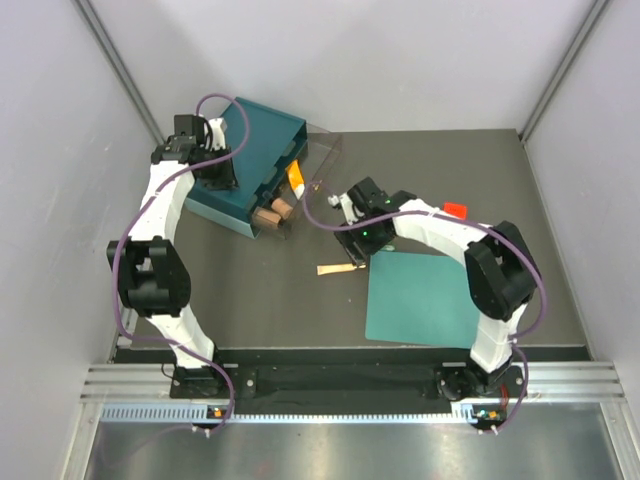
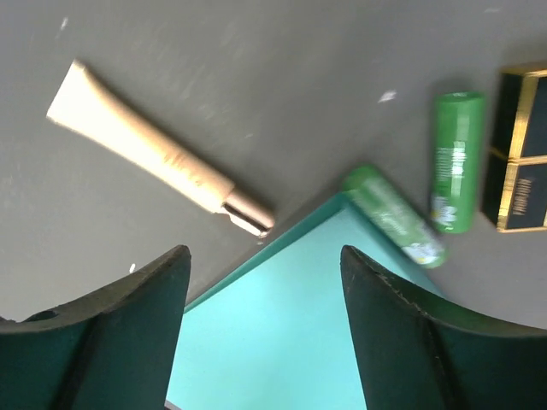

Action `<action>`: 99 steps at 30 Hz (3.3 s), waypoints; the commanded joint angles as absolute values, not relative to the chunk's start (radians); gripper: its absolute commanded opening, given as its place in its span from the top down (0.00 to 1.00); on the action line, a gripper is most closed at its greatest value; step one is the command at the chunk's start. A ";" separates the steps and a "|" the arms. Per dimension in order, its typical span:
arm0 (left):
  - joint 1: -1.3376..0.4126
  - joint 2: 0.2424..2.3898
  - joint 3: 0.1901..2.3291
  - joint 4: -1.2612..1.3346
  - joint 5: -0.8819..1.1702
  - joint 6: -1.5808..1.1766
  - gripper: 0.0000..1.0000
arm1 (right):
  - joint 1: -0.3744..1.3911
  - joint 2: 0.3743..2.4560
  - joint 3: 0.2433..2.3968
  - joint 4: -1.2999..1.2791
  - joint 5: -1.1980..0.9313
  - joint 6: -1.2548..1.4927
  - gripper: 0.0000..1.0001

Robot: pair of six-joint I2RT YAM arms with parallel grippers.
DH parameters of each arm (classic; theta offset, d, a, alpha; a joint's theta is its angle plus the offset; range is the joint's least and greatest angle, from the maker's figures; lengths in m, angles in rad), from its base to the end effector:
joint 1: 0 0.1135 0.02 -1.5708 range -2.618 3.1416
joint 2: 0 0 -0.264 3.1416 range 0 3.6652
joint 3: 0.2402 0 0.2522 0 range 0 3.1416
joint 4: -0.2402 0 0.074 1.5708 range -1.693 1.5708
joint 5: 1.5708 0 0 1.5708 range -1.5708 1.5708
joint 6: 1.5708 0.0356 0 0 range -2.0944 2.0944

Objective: Organize the makeup

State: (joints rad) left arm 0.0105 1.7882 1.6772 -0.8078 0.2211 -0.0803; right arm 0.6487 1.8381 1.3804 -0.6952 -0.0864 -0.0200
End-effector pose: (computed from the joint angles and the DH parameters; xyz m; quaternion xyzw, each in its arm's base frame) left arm 0.3931 -0.0037 0.3174 -0.0074 0.9422 -0.1156 0.3145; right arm 0.3013 0.2323 0.2137 -0.3292 0.9203 0.1043 0.1840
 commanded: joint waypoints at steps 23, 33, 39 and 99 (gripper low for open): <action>0.009 1.850 1.591 -0.950 0.190 -0.064 0.70 | 0.822 2.042 1.499 -0.630 0.078 -0.074 0.79; 0.011 1.856 1.597 -0.956 0.193 -0.069 0.70 | 0.822 1.905 1.433 -0.594 0.006 -0.115 1.00; 0.011 1.858 1.597 -0.951 0.195 -0.071 0.70 | 0.816 1.874 1.578 -0.716 -0.244 -0.190 1.00; 0.009 1.847 1.623 -0.957 0.199 -0.083 0.70 | 0.658 2.221 2.065 -0.249 -0.147 0.782 0.57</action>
